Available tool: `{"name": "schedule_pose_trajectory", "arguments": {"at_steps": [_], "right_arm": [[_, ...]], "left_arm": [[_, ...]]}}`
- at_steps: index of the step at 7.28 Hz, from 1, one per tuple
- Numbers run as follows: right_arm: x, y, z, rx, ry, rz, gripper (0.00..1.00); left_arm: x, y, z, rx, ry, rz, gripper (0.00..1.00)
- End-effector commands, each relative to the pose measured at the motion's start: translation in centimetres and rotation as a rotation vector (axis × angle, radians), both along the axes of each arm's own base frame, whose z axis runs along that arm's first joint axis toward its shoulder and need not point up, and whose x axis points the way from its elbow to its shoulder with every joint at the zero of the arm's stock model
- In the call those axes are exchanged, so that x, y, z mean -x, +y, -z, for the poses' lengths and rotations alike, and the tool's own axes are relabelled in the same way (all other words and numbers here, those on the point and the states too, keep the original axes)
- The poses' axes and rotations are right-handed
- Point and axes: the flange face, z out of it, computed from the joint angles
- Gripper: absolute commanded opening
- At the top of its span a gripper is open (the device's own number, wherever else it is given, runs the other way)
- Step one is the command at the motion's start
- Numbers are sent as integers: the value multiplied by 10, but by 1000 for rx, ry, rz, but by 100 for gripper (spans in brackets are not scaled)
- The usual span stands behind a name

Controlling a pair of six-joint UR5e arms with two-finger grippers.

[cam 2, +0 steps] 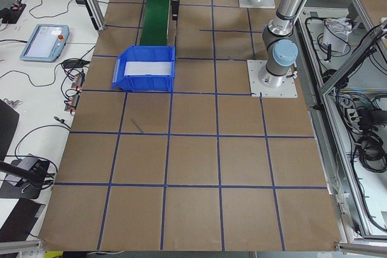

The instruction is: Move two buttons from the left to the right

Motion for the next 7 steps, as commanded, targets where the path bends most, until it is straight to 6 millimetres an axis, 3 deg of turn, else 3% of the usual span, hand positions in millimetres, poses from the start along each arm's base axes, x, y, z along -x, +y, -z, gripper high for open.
{"name": "schedule_pose_trajectory", "arguments": {"at_steps": [1,3,4,5,6,7], "right_arm": [[-107,-17,-11,14,-21,33,50],[-194,-15,-22,13,-49,110,50],[-245,-13,-15,-1,-72,159,50],[-311,-3,-21,-3,-92,208,51],[-361,11,-22,-37,-104,252,51],[-396,24,-28,-47,-108,272,51]], "left_arm": [[0,0,0,-1,2,0,100],[0,0,-1,2,3,0,100],[0,0,-1,3,1,0,100],[-1,-1,-2,5,3,-2,100],[-1,-3,-2,5,3,-2,100],[-1,-4,-1,5,3,-2,100]]}}
